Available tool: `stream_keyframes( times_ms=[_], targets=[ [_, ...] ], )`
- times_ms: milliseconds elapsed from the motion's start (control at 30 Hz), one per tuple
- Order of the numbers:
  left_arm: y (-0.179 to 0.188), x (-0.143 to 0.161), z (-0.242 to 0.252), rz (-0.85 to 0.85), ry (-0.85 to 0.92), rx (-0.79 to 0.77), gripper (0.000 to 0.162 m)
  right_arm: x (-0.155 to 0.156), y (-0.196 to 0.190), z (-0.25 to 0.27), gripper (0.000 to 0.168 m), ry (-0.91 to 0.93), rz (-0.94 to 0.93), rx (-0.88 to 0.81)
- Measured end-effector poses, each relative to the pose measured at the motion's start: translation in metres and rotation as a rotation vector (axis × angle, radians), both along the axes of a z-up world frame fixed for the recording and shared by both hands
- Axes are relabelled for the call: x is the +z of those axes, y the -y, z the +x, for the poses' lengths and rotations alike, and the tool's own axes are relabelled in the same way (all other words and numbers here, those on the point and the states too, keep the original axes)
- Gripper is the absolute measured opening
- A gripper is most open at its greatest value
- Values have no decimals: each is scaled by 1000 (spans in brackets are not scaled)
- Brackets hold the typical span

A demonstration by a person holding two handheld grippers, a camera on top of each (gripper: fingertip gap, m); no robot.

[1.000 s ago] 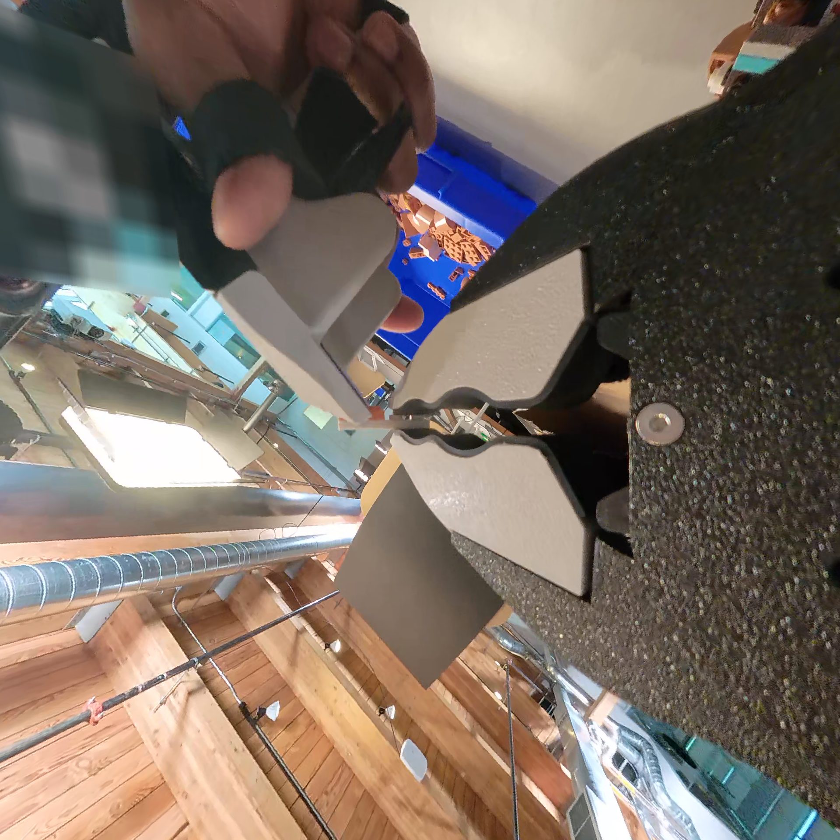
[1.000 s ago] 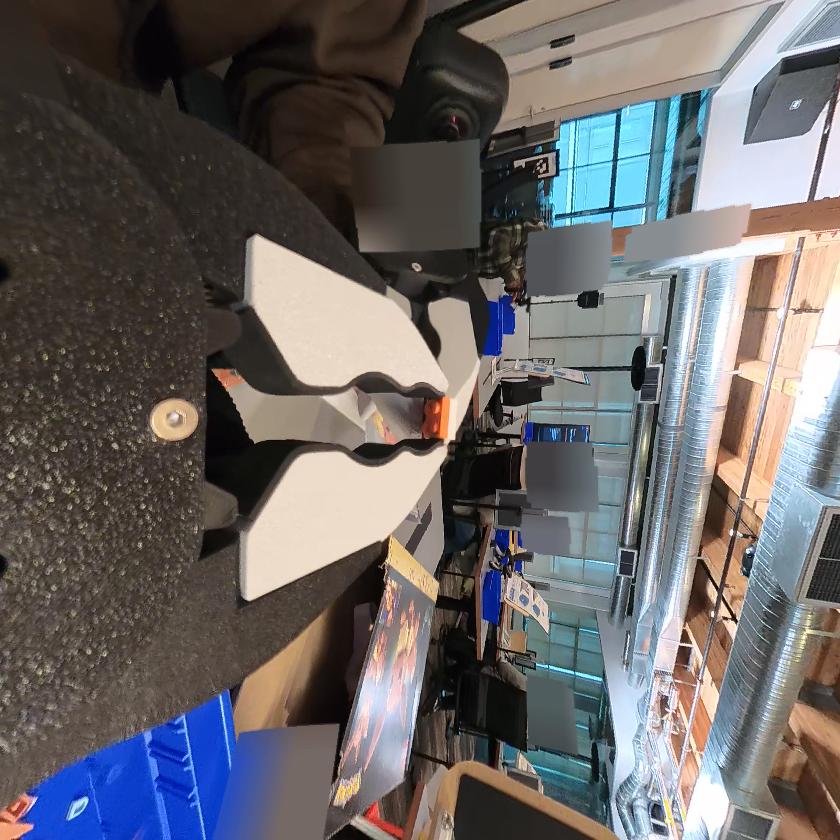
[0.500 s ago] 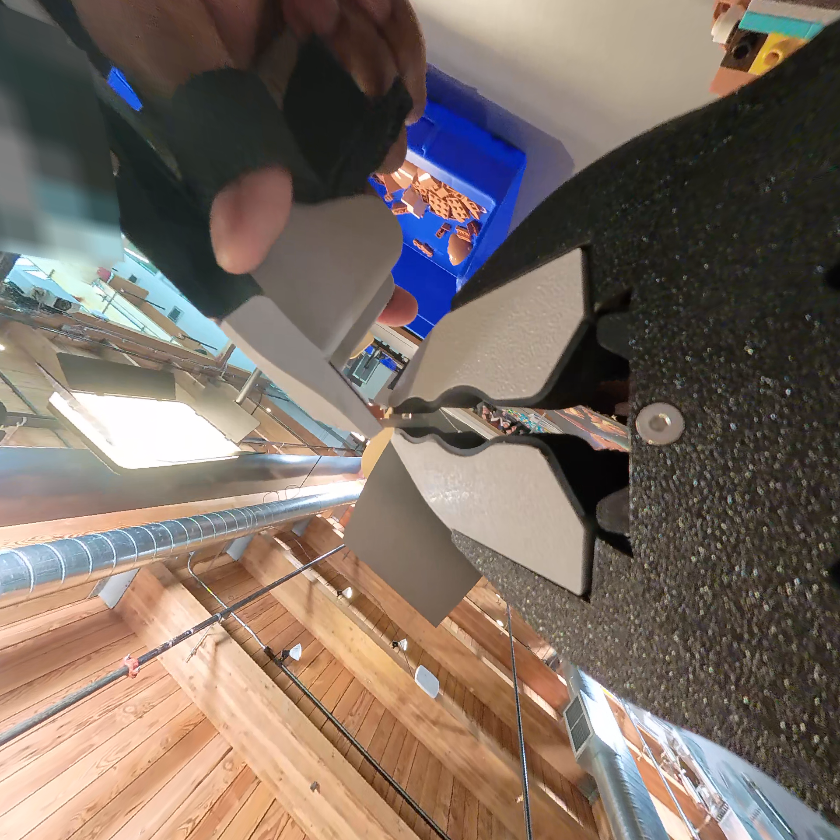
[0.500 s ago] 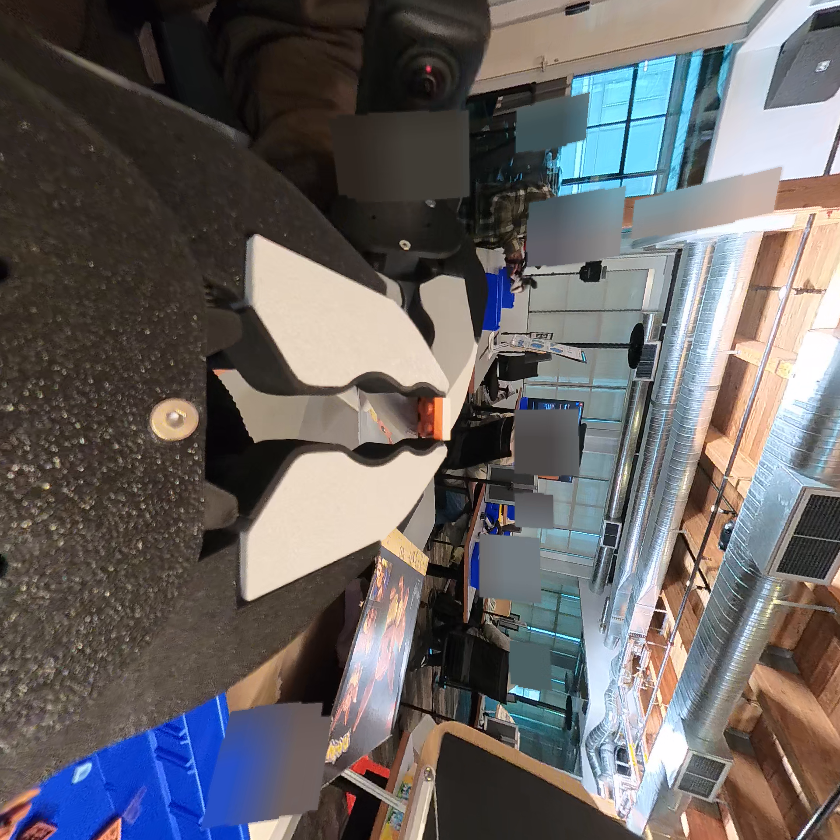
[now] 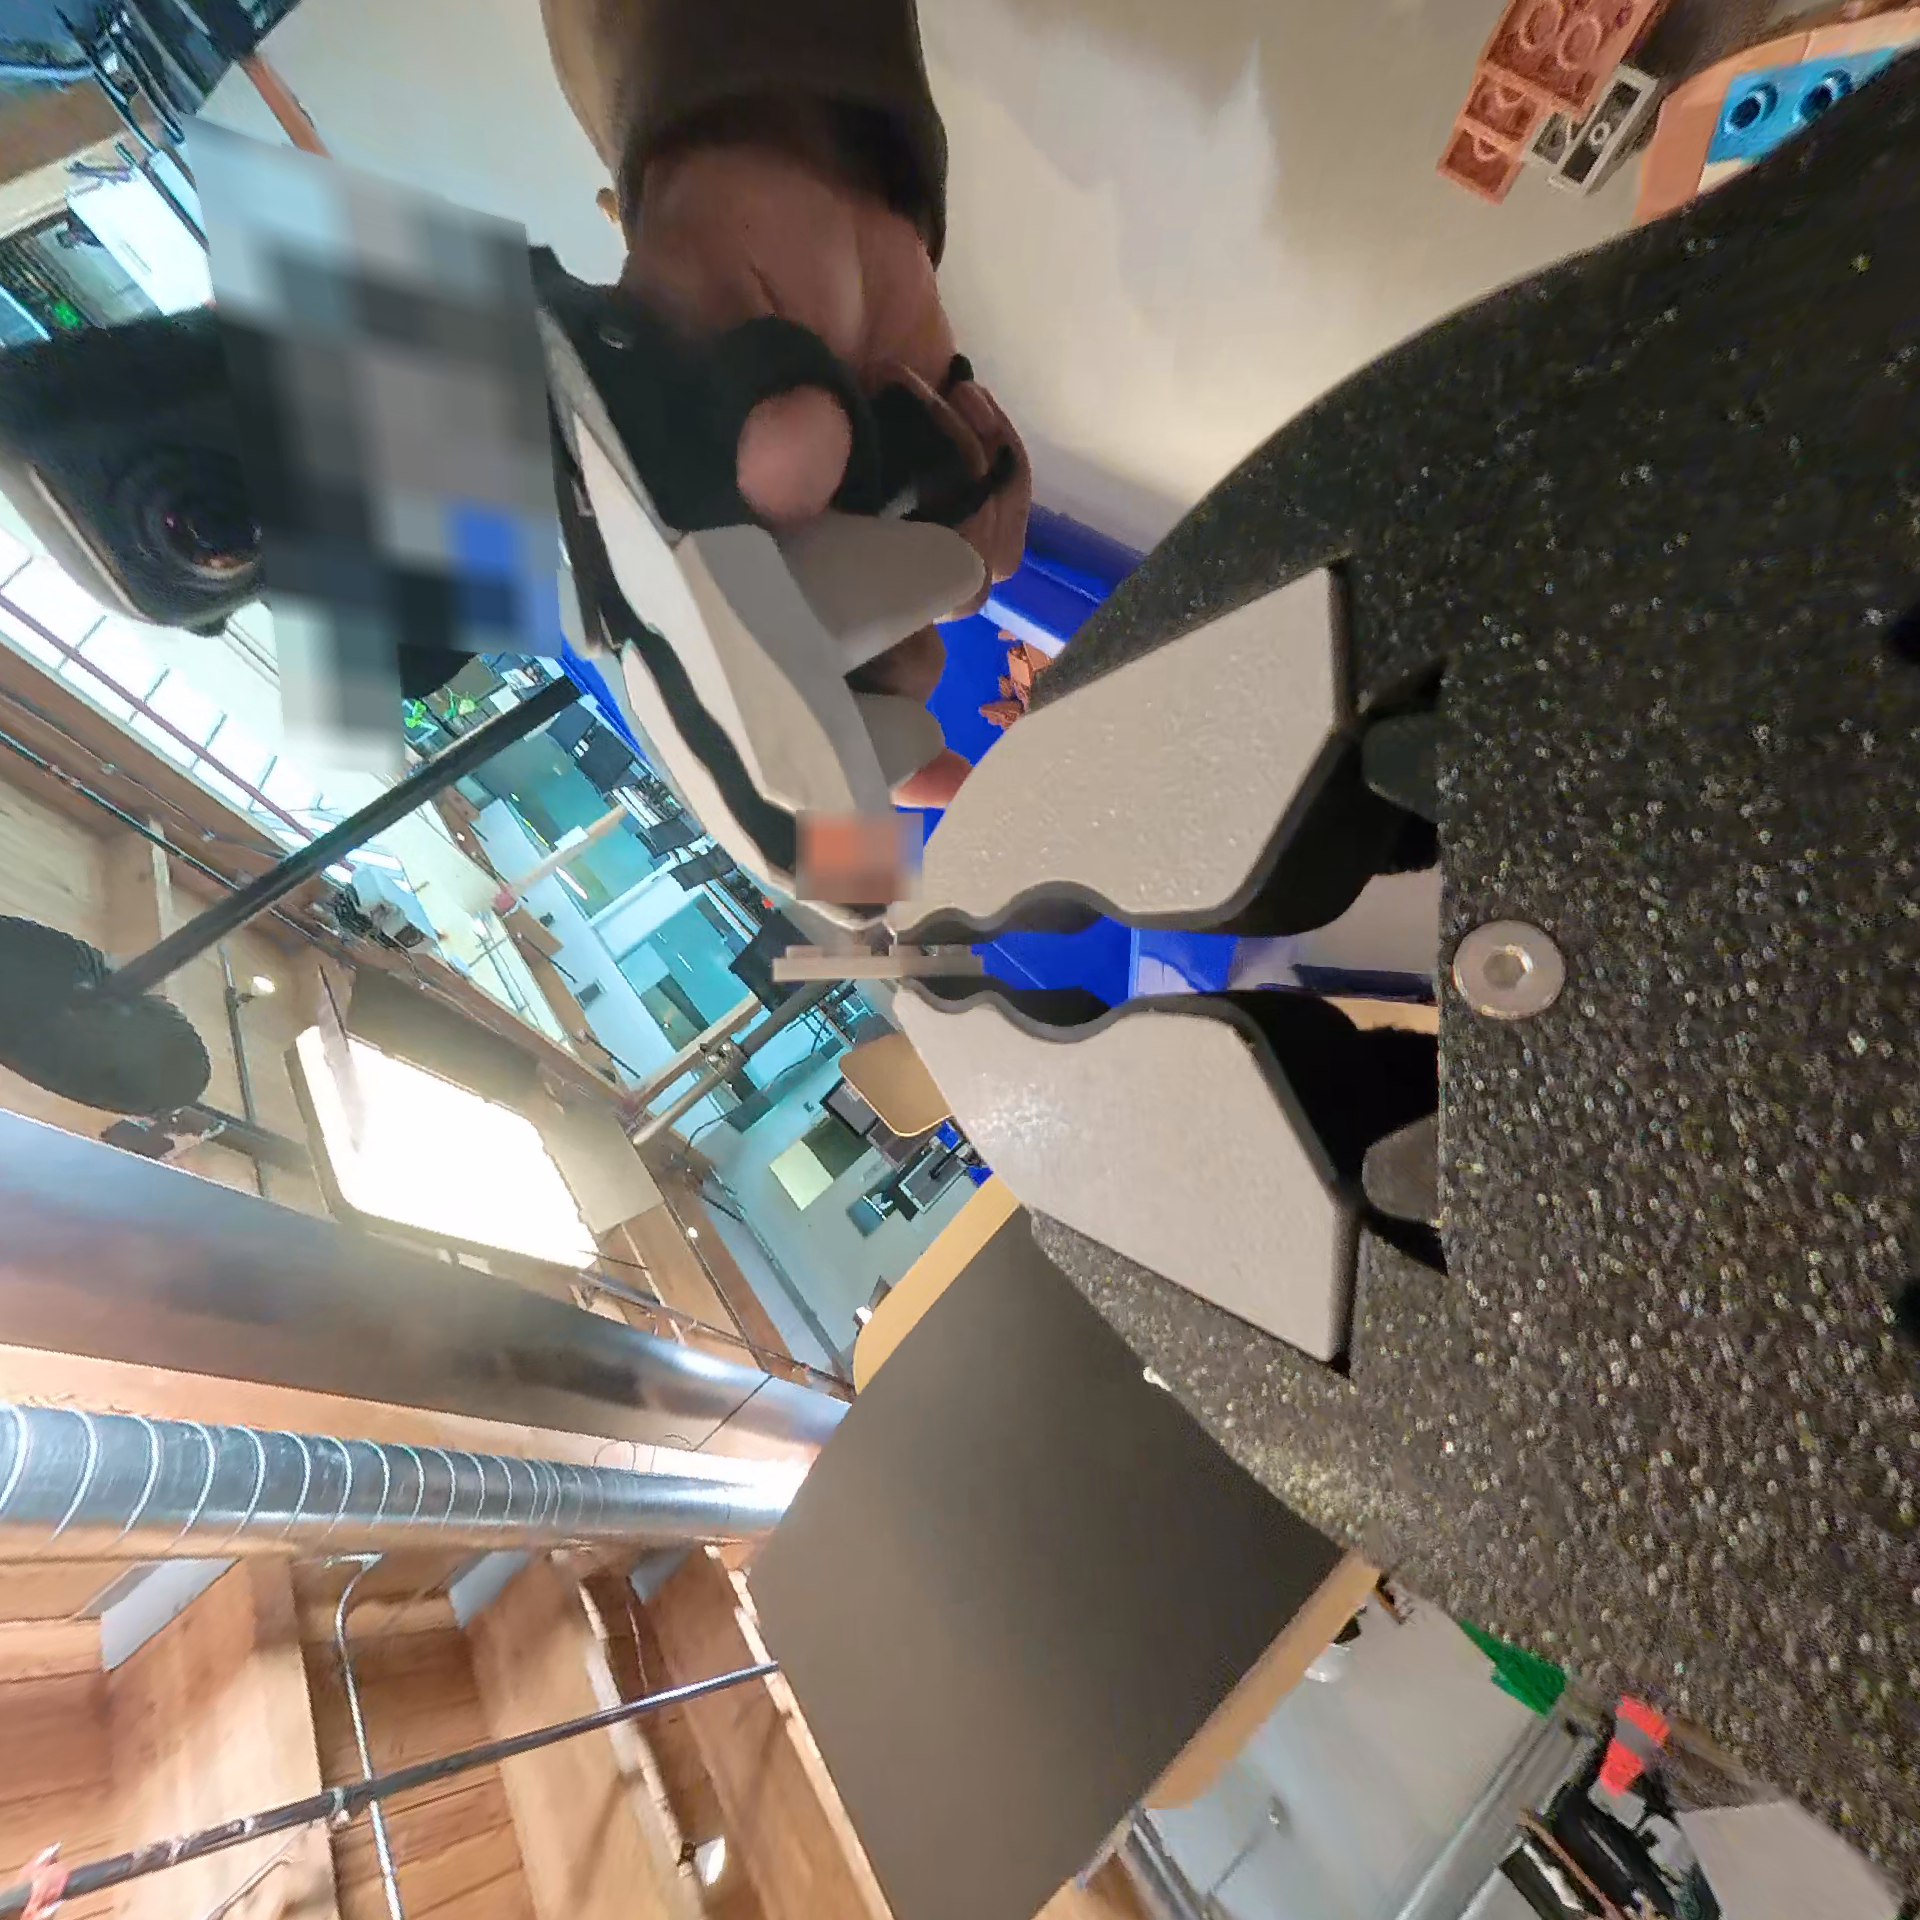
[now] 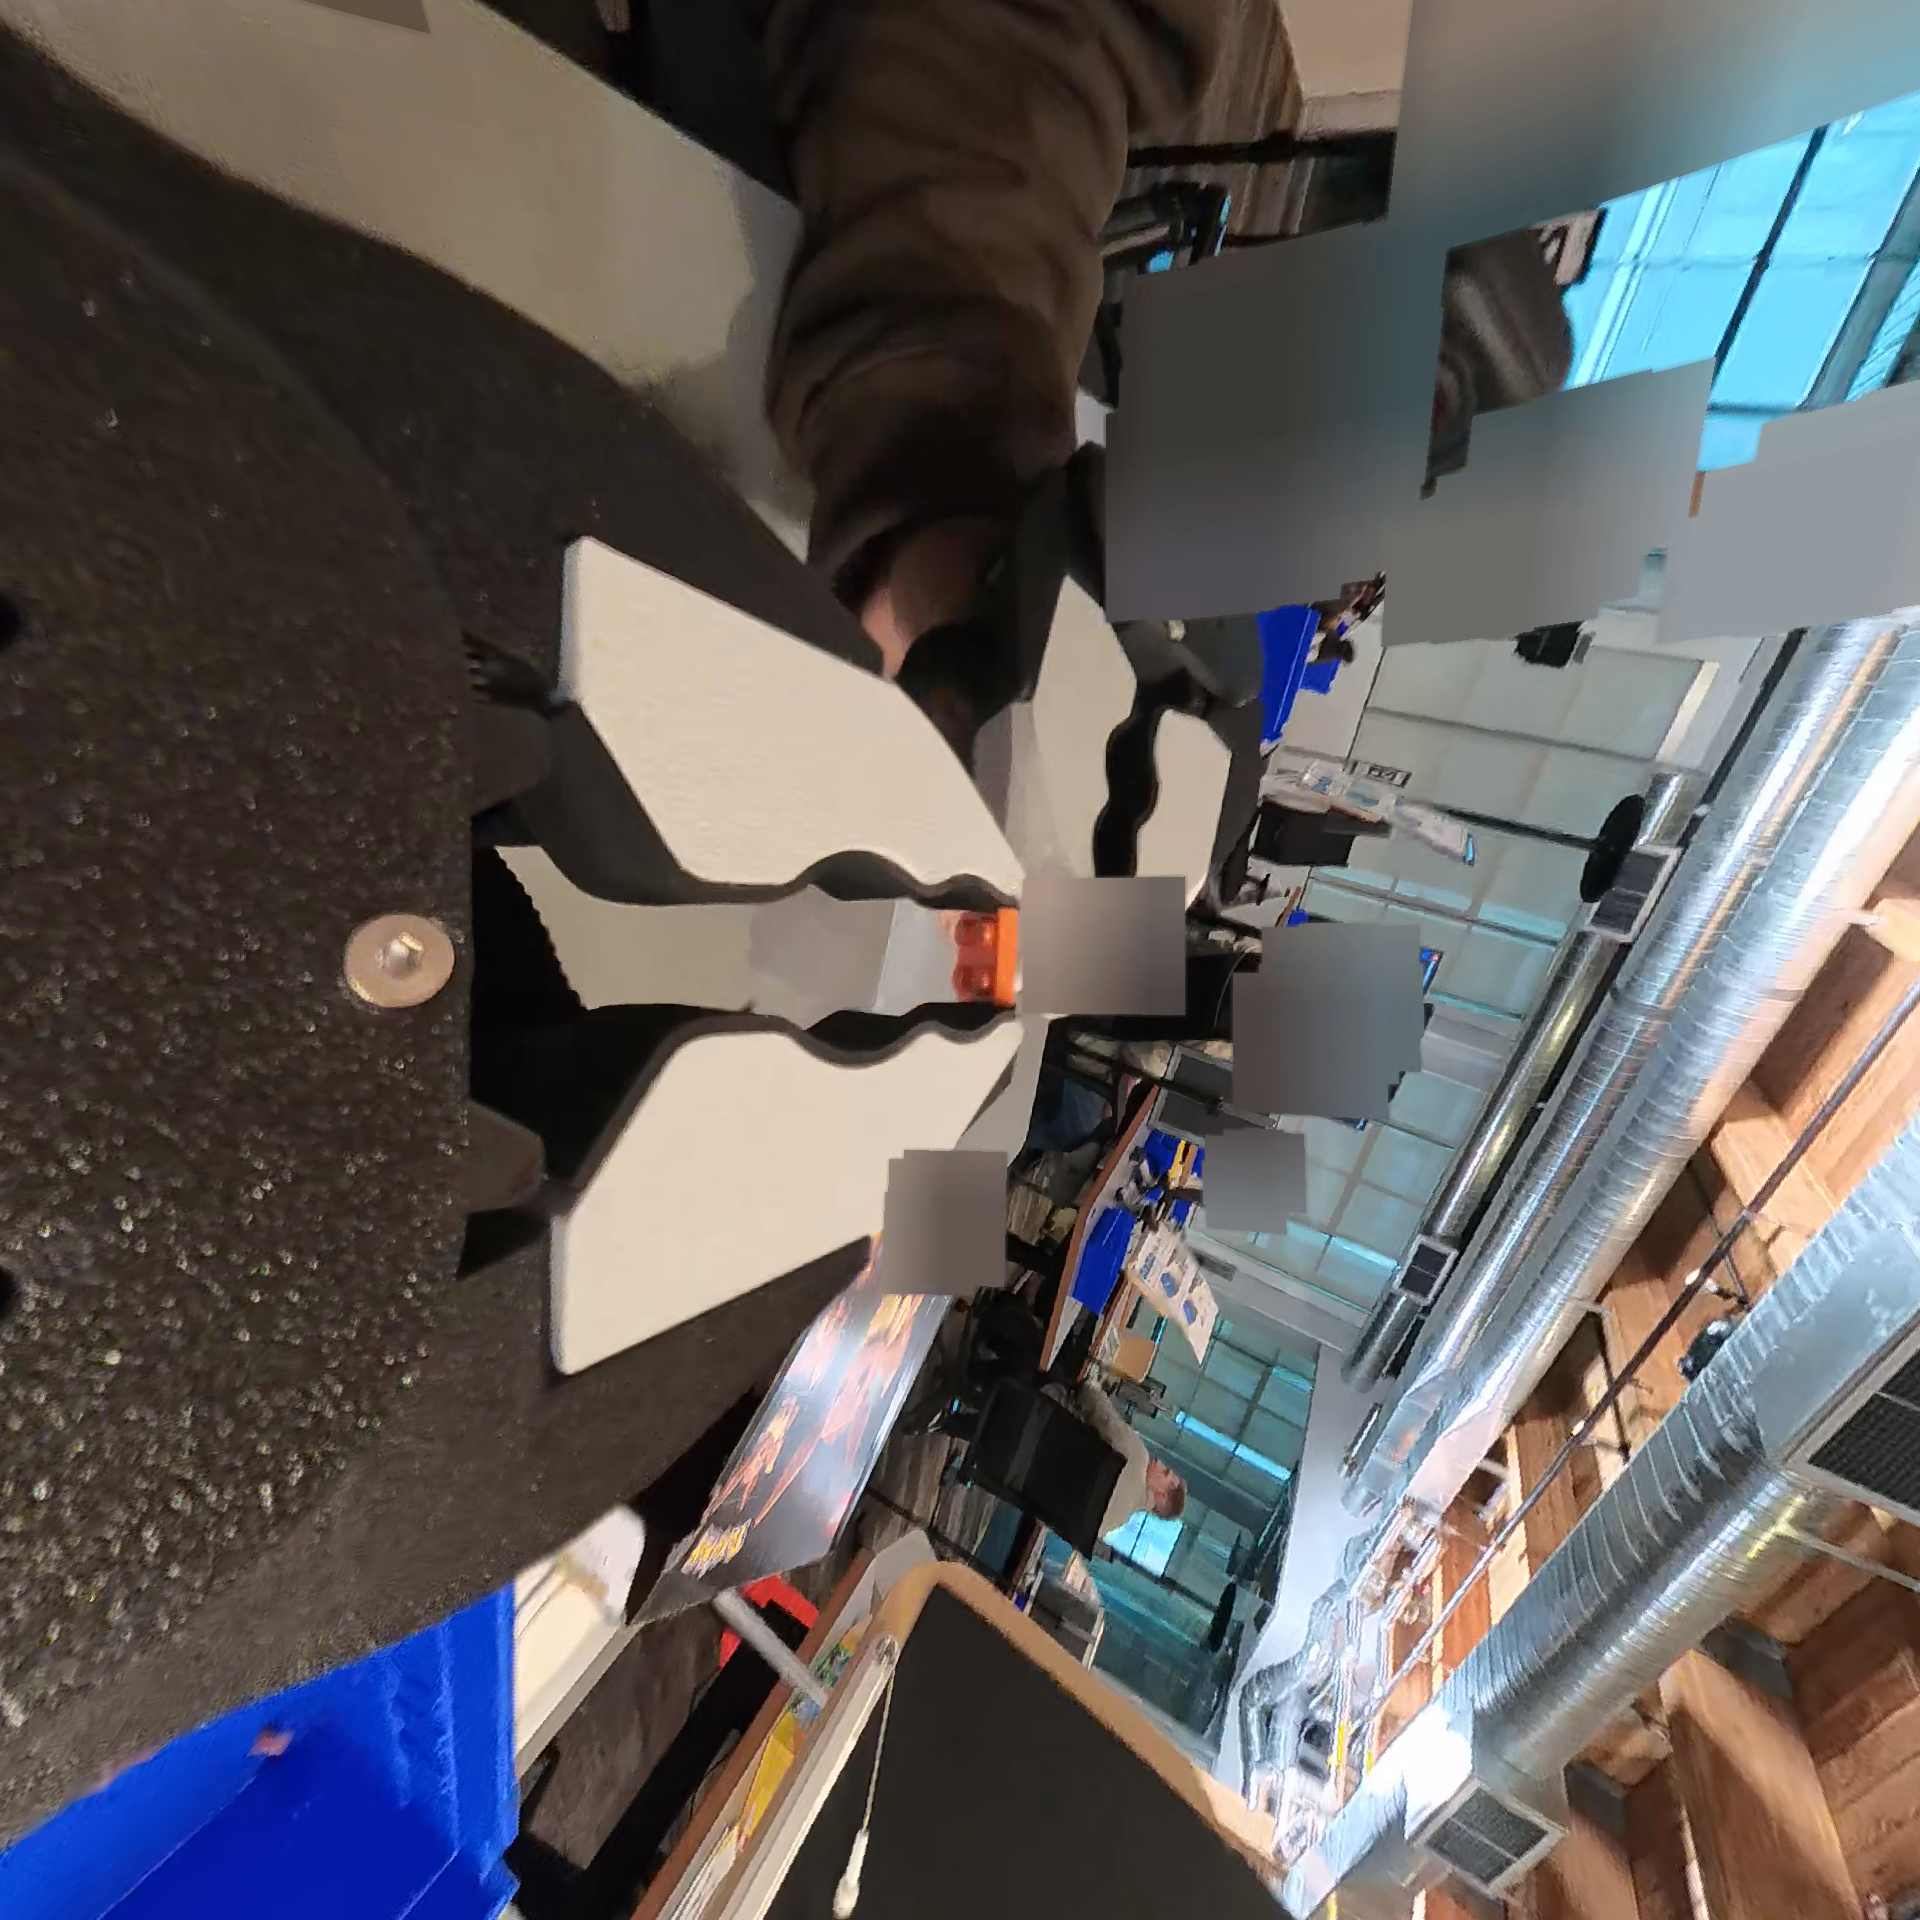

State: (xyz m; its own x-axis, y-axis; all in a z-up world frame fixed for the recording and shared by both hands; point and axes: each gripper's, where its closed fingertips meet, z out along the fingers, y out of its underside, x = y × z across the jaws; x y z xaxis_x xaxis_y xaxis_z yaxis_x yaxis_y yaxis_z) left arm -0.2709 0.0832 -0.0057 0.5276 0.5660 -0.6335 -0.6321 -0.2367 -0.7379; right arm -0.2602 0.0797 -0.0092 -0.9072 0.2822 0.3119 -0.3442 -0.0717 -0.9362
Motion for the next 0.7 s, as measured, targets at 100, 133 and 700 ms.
stream_keyframes(
  times_ms=[100, 133, 700],
  targets=[
    [2, -4, -10, 13, 71, 27, 5, -5, -14, -35, 15, -5, 46, -198],
    [3, -6, -14, 11, 94, 36, 5, -10, -23, -54, 15, 10, 76, -297],
    [-12, -41, -19, 48, 583, -221, 5, -4, -65, -89, 28, 55, 68, -433]
  ],
)
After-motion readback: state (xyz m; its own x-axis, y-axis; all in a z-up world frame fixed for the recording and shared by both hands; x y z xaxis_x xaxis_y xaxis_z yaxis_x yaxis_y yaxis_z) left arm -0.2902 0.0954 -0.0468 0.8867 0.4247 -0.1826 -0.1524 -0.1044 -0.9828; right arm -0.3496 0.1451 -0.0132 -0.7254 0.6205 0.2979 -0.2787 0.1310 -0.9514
